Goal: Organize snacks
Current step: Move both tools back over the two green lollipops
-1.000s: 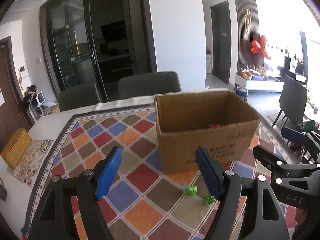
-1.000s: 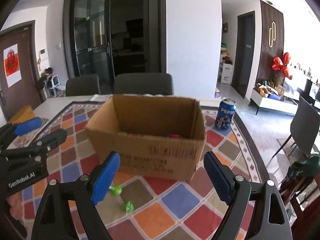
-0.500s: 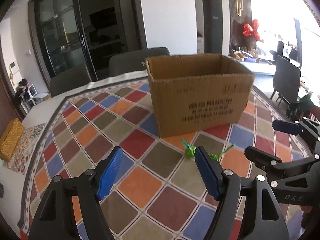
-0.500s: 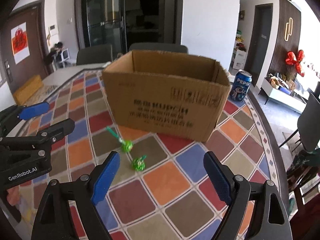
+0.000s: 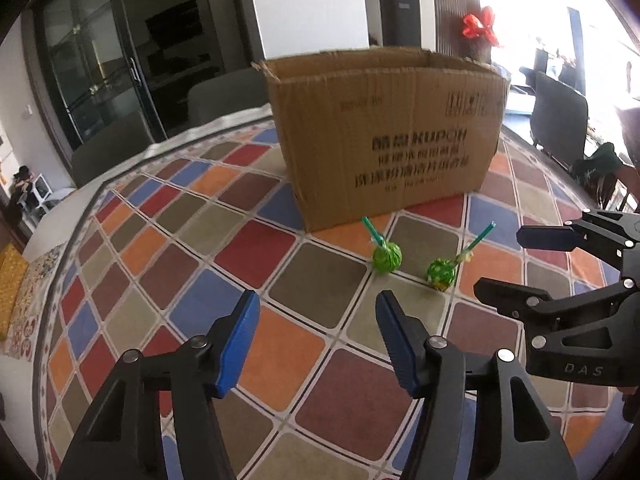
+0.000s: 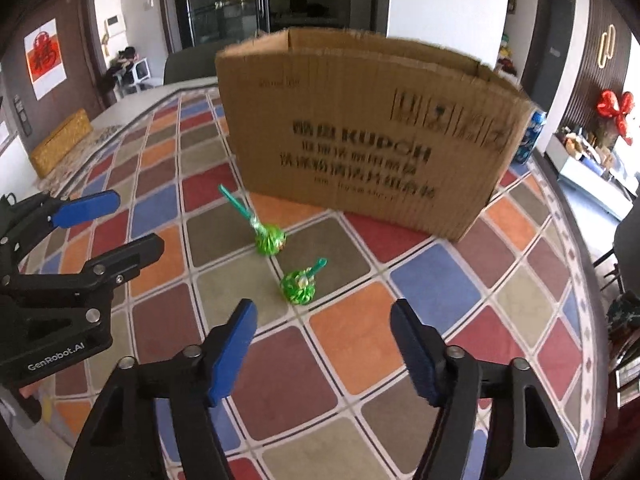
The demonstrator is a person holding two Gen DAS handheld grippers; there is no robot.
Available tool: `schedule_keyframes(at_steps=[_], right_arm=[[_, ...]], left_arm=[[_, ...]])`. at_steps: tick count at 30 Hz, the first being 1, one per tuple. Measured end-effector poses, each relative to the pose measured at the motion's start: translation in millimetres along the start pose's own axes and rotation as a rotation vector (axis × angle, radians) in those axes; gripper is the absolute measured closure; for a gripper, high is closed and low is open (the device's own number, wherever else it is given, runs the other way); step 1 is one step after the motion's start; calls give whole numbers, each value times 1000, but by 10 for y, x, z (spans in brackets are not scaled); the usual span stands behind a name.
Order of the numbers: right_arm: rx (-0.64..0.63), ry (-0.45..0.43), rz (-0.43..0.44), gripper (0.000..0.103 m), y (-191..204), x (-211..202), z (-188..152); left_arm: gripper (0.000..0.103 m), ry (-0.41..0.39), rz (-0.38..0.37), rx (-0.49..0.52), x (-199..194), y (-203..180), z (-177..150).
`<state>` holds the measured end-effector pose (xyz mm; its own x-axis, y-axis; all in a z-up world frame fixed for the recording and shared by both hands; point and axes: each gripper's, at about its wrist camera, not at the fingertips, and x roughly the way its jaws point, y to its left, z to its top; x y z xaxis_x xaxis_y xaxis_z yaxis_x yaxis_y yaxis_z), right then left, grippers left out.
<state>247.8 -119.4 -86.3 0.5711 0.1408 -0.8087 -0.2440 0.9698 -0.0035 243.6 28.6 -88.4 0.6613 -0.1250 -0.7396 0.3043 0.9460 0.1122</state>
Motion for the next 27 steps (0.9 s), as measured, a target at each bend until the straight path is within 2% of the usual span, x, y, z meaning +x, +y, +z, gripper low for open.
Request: schedule_keyframes(at_steps=[4,13,16,19,27], right_arm=[[-4,27,10,40,-6,122,-3],[-3,36,23,40,-10,271,66],[-15,39,28,40,8,317,81],[-19,44,32,44,7,360,90],[-4,81,65,50,-36,513,105]], left_arm=[[47,18,-32,11,146,-6,-4],[52,37,-154,72,456,-58,99],[52,39,-175,108,530,-110,132],[52,47,-185,129,608,-143,166],[56,46,-213,116,740,-222,263]])
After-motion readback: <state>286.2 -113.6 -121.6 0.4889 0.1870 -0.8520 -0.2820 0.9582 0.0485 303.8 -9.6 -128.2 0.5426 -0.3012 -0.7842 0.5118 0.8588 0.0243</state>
